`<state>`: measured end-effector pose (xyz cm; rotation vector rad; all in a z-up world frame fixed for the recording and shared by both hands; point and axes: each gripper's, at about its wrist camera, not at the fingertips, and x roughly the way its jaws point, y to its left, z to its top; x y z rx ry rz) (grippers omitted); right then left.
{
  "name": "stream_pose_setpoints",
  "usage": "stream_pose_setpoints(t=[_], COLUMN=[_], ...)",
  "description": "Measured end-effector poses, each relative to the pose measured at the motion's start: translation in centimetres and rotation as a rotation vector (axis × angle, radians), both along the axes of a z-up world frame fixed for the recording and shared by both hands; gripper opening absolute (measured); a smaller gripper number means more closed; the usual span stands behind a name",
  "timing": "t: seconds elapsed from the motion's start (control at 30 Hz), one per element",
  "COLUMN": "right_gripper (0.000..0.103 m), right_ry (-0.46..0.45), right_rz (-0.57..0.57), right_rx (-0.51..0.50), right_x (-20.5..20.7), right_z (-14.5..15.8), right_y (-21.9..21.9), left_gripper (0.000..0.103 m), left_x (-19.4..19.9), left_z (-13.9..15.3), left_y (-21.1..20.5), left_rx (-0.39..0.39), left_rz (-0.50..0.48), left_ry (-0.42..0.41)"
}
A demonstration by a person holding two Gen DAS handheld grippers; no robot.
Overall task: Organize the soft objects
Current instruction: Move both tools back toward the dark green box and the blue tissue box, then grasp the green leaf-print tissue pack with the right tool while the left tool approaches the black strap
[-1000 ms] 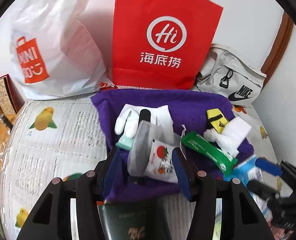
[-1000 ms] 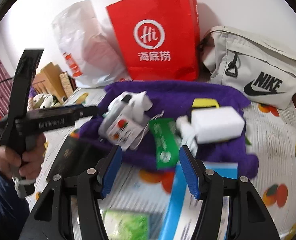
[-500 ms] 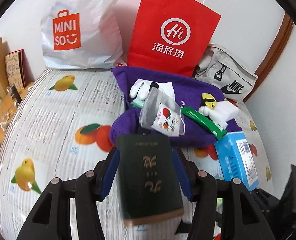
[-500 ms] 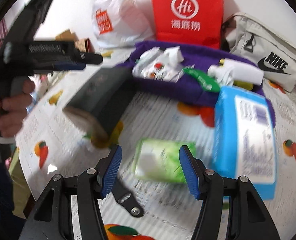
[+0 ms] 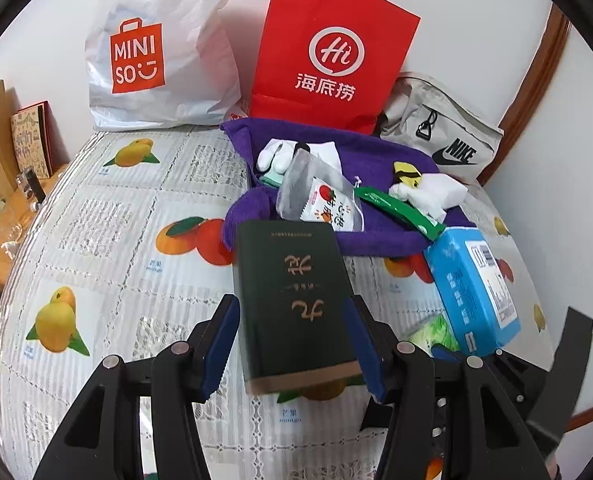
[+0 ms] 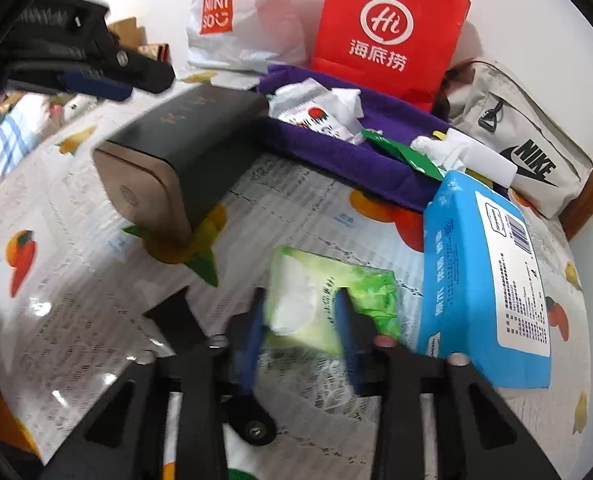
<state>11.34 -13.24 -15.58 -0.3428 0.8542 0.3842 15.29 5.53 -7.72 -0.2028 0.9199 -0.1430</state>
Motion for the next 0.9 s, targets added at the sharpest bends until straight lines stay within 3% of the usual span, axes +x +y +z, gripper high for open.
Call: stream_pose_setpoints(t=[0.07,0.2,0.47,0.77,0.87,0.9], right_gripper=[0.012,0.010,0.010,0.010,0.013,0.020], right_ry=[0.020,0.025,0.030,0.051,0.054,0.059], right_rz=[0.018,0.020,0.033,-0.016,-0.030,-0.030], right_rx=[0.043,0.103,0.157,0.120,0.121,0.120], right_x=[-0.3,-1.2,-5.5,-9.3,-9.5,-9.6], right_z=[0.6,1.7,3.4,1.7,1.2,1.0], right_y=[-0.2,-0.8,-3.2,-6.3,-7.1,-7.4], left_gripper=[0.053,0.053,0.053,0.053,0.054,0.054], left_x=[-0.4,-1.6,-5.0,-7.2,-7.5,-7.5], left_z=[-0.1,-0.3,-1.4,-4.7,-5.8,-6.2], left_y=[-0.3,-0.6,-2.6,-6.1,-7.1,-7.4], left_rx=[0.008,0.013,0.043,0.012,-0.028,-0.048], left_rz=[-0.003,-0.002,-0.048,-0.113,-0.136,-0.144], left_ry=[0.000,0.006,0.019,0.093,0.125,0.138])
